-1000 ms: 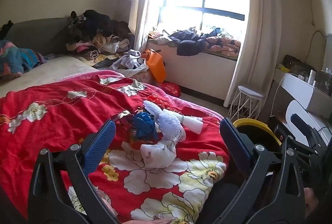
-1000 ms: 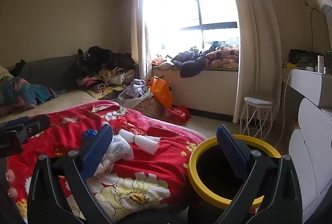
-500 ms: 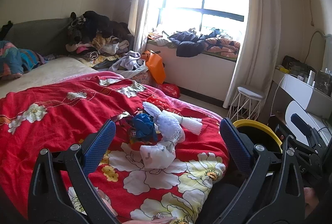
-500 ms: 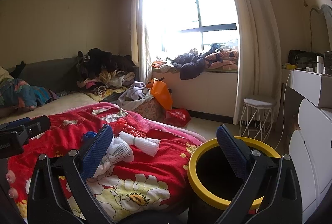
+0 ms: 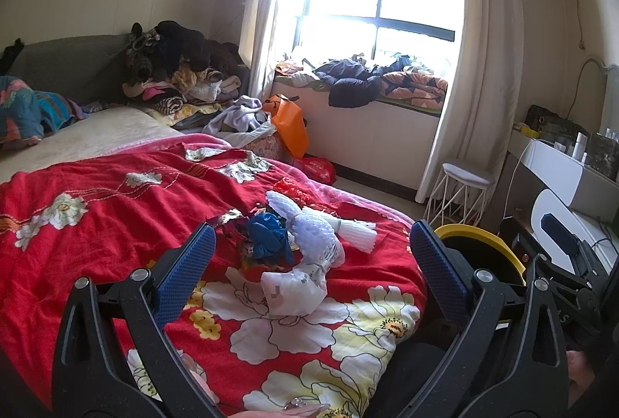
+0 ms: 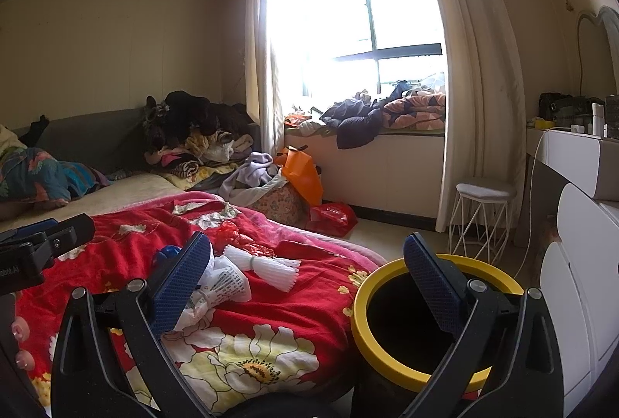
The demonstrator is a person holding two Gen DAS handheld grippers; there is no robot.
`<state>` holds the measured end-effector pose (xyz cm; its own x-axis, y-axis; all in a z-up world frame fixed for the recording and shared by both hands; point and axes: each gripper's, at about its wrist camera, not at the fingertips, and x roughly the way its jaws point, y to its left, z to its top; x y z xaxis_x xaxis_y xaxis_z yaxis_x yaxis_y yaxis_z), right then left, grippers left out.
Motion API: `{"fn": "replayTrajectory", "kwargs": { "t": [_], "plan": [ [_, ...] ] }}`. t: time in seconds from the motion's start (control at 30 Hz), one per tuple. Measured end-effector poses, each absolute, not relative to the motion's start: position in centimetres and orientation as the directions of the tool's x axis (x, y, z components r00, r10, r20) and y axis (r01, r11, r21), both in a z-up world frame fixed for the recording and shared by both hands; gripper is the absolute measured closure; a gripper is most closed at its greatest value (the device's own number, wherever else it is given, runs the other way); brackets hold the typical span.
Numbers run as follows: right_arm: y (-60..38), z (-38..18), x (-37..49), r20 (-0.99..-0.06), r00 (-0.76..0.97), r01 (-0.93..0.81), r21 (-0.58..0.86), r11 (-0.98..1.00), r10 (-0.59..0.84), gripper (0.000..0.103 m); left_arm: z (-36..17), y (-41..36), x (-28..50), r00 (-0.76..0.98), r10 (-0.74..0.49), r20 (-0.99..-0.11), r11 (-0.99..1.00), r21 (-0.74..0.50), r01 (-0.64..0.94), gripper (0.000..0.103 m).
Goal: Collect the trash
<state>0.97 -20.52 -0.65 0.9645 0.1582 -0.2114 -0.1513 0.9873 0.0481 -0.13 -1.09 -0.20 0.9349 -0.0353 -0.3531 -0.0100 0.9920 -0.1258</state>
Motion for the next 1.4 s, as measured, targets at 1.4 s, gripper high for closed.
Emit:
{"fn": "replayTrajectory", "kwargs": {
  "t": [1.4],
  "plan": [
    [-12.1, -2.9, 9.1, -0.403, 0.813, -0.423, 0.089, 0.902, 0.42, 0.017, -1.4, 10.1, 2.3, 0.917, 0.044, -0.396, 0.949, -0.269, -0.162, 0.01]
  ]
}}
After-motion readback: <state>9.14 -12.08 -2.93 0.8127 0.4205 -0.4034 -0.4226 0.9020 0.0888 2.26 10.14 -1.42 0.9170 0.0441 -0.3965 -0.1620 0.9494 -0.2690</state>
